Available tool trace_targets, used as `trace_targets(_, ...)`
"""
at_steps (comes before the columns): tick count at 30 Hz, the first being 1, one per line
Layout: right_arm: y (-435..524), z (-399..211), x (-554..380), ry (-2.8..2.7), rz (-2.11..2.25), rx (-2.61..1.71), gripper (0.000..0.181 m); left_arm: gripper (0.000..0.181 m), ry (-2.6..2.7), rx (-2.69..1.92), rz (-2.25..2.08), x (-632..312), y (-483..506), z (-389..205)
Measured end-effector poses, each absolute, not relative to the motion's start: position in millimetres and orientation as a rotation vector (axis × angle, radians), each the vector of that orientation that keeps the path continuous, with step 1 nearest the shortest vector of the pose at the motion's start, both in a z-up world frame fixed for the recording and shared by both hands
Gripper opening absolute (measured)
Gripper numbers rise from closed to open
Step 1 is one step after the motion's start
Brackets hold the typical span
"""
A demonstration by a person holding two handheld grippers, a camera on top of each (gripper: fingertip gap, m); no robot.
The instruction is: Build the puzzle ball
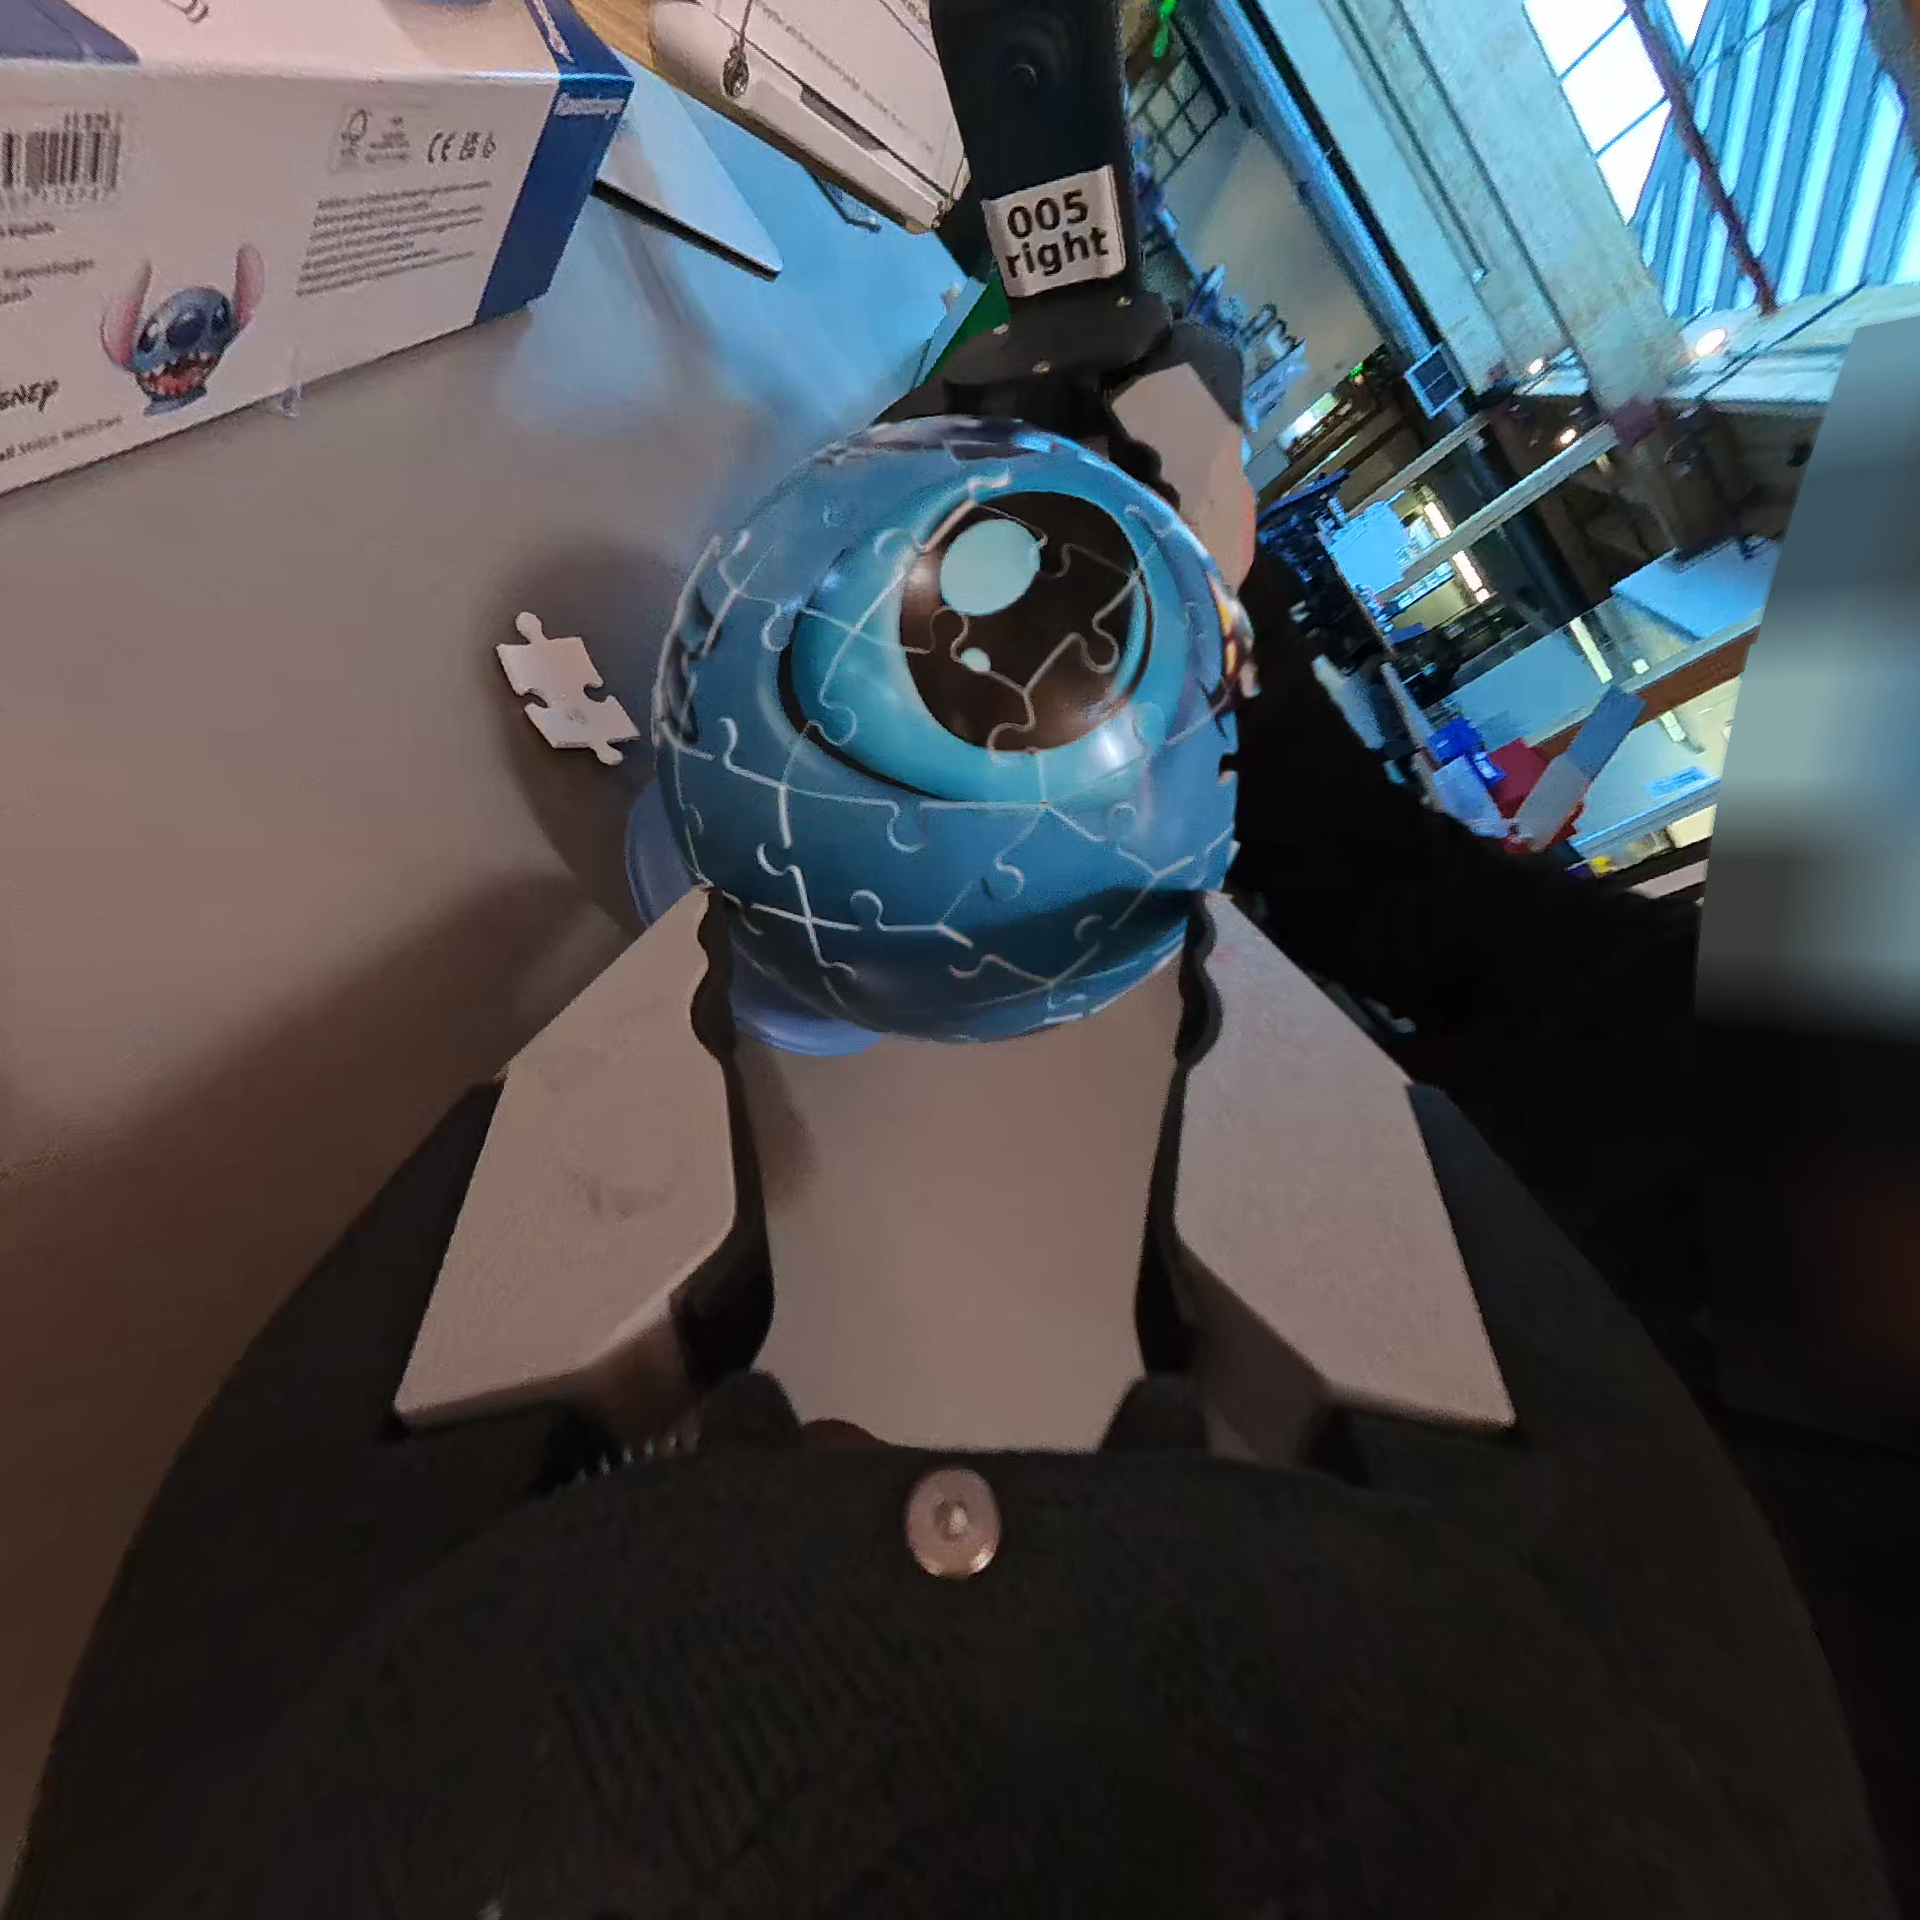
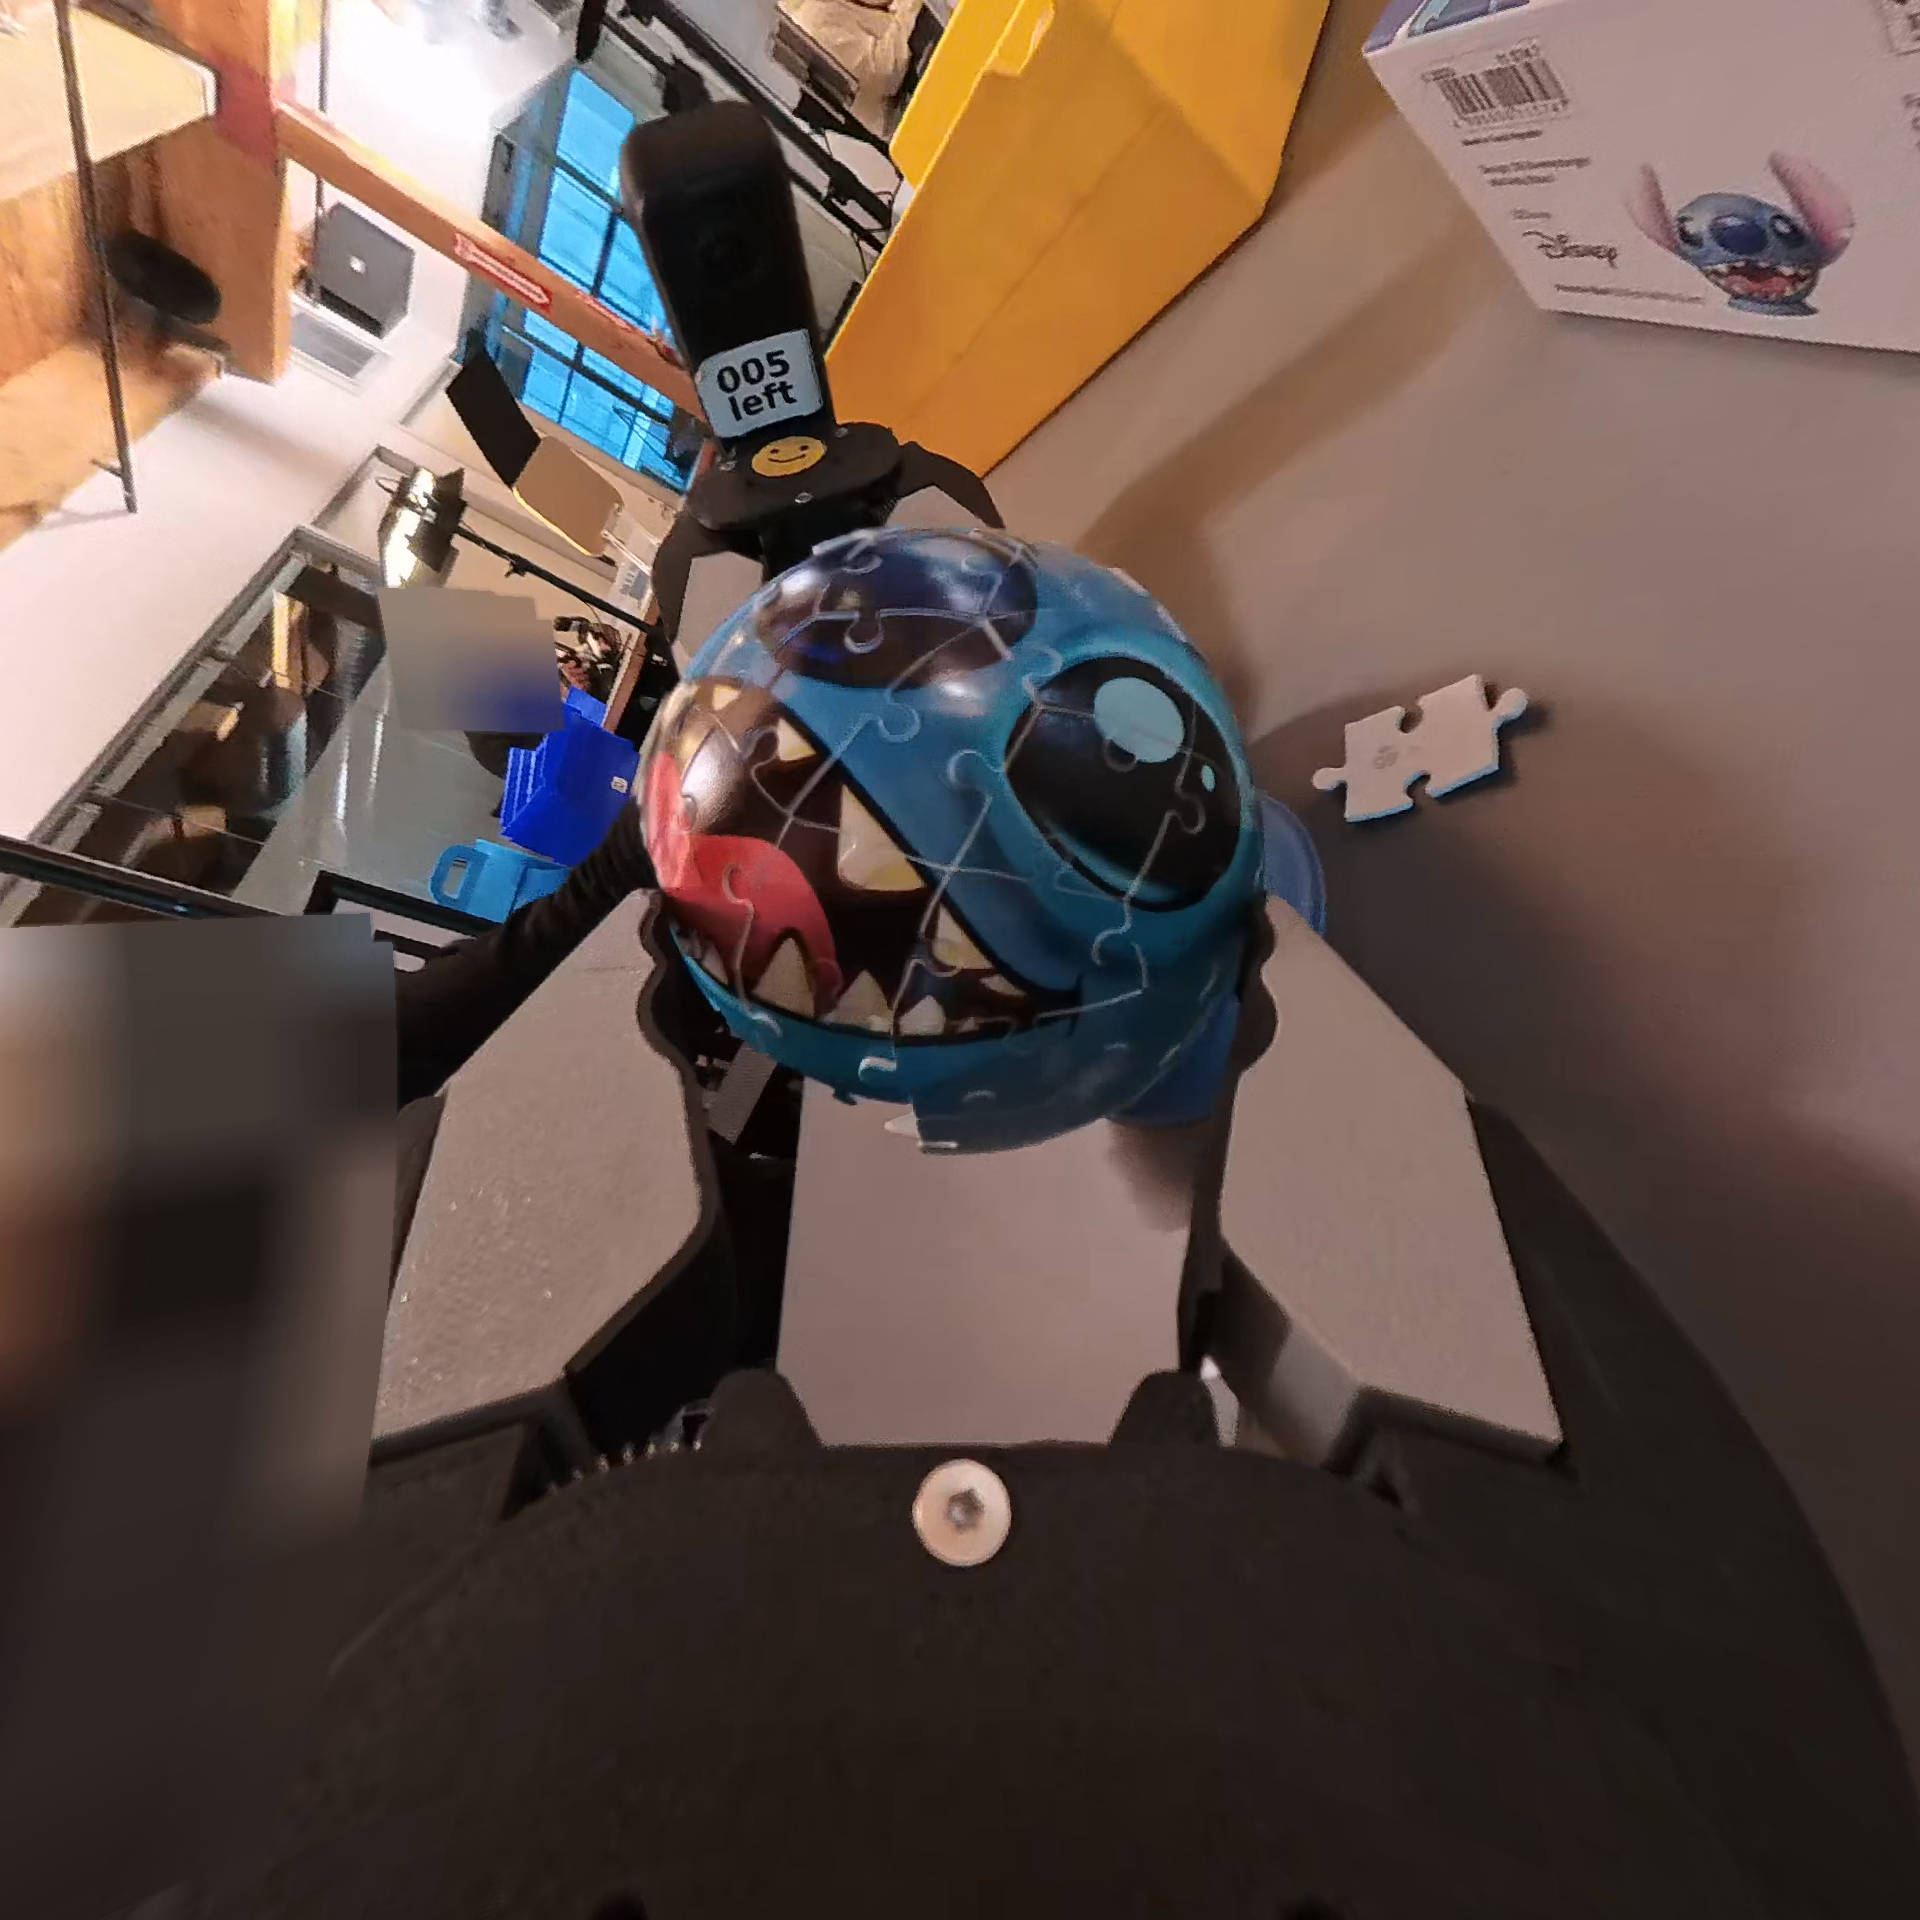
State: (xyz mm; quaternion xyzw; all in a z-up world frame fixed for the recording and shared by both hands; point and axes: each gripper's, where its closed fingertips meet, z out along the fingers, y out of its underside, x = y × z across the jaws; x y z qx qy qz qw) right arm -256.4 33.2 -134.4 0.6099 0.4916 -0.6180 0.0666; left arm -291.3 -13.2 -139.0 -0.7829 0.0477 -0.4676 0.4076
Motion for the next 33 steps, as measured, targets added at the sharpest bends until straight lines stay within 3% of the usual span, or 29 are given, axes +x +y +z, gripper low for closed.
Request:
trace_targets(7,25.2,-135.5,-263.8,1.756,-1.876,1.864,0.116,0.088,0.281,-1.907,-0.912,-292.9,-8.7,-131.7)
trace_targets(19,19.6,-118.2,-267.1,2.62,-2.107,1.645,0.11,0.092,0.526,-1.745,-0.701,-287.0,-20.4,-128.4)
trace_targets(21,21.9,-117.7,-265.1,2.586,-2.076,1.672,0.109,0.084,0.482,-1.747,-0.73,-291.1,-21.1,-124.8)
trace_targets(29,43.1,-109.8,-255.4,2.042,-2.013,1.86,0.103,0.082,0.241,-1.908,-0.977,-299.3,-16.4,-131.9)
trace_targets(33,49.9,-95.5,-255.3,1.531,-2.115,1.85,0.089,0.076,-0.051,-1.875,-1.257,-303.0,-12.6,-121.5)
